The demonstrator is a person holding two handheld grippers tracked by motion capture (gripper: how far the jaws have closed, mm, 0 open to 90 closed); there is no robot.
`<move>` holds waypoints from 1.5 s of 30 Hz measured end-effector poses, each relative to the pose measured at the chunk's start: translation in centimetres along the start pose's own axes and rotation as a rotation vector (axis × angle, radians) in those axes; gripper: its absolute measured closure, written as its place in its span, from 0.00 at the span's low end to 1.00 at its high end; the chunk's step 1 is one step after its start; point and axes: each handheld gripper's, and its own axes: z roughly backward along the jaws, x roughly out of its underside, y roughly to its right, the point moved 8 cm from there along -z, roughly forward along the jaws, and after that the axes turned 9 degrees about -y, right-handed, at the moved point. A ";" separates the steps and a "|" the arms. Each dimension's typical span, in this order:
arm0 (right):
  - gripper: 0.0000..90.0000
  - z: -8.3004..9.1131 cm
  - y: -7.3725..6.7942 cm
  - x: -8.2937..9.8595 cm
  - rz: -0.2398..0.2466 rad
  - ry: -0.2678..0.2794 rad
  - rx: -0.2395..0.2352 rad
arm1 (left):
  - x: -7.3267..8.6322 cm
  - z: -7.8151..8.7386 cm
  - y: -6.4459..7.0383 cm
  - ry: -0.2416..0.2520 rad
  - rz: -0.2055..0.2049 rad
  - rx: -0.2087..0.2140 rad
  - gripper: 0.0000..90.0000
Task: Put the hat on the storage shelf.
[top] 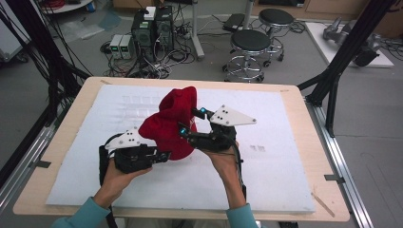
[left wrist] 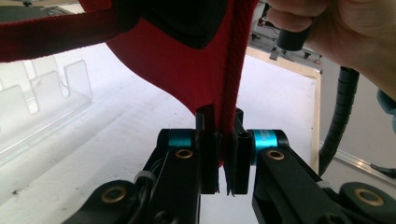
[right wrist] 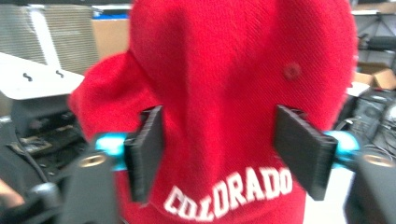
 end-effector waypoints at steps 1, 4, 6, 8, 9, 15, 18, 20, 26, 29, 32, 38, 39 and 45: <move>0.23 0.0 0.1 0.1 0.000 -0.005 0.013 | -0.1 0.2 -0.1 0.005 0.003 -0.007 0.95; 0.13 0.1 0.3 0.5 0.009 -0.031 0.055 | -0.3 0.6 -0.6 0.009 0.003 -0.029 0.95; 0.13 0.3 0.3 0.7 0.012 -0.036 0.049 | -0.5 1.0 -1.0 0.012 0.001 -0.049 0.95; 0.13 0.6 0.5 0.9 0.018 -0.038 0.066 | -0.8 1.4 -1.4 0.011 -0.004 -0.066 0.95; 0.13 0.6 0.5 0.9 0.018 -0.038 0.066 | -0.9 1.7 -1.6 0.015 -0.004 -0.077 0.95; 0.12 1.6 1.0 2.3 0.017 -0.073 0.095 | -2.1 3.5 -3.3 0.026 -0.022 -0.140 0.95; 0.12 2.6 1.4 2.9 0.002 -0.057 0.111 | -2.8 4.5 -4.4 0.044 -0.022 -0.175 0.95; 0.12 3.3 1.9 3.4 -0.008 -0.054 0.127 | -3.2 5.0 -5.2 0.047 -0.025 -0.206 0.95; 0.12 5.6 2.8 5.1 -0.013 -0.071 0.186 | -3.5 6.2 -7.5 0.052 -0.007 -0.279 0.95; 0.12 6.6 3.3 6.2 -0.019 -0.079 0.215 | -3.4 6.5 -8.6 0.051 0.006 -0.311 0.95; 0.11 7.5 3.5 7.2 -0.016 -0.082 0.231 | -3.3 6.8 -9.6 0.055 0.012 -0.336 0.95; 0.11 8.8 4.1 9.2 -0.034 -0.096 0.255 | -3.1 6.7 -11.4 0.019 0.011 -0.377 0.95; 0.11 9.1 4.2 9.5 -0.036 -0.095 0.257 | -3.2 6.7 -11.6 0.018 0.012 -0.382 0.95; 0.11 10.4 4.9 11.1 -0.067 -0.080 0.290 | -3.2 6.2 -13.3 0.003 0.021 -0.408 0.95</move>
